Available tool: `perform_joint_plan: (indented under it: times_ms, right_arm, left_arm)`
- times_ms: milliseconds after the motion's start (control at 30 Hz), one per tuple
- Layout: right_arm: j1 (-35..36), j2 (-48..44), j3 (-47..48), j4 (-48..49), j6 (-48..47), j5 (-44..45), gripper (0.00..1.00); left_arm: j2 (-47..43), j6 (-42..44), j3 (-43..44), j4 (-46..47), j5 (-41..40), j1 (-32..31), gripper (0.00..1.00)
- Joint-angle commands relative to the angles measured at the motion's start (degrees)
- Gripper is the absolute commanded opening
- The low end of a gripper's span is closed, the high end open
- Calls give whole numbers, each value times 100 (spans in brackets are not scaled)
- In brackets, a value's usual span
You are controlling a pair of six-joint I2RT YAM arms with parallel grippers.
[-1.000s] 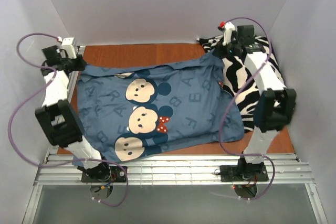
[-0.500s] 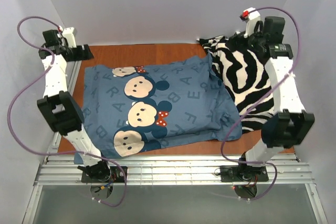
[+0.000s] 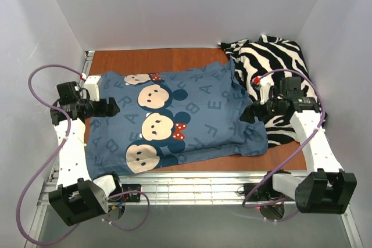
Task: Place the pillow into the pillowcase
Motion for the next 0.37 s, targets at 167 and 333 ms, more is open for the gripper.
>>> perform_joint_plan:
  times_ms: [167,333]
  right_arm:
    - [-20,-776,-591,-125,-75,-16,99]
    - [-12,-812,-626,-81,13,-7,99]
  left_arm:
    - [-445,320,-416,-128,-176,15,98]
    - [-383,355,-390,-31,-177,15,98]
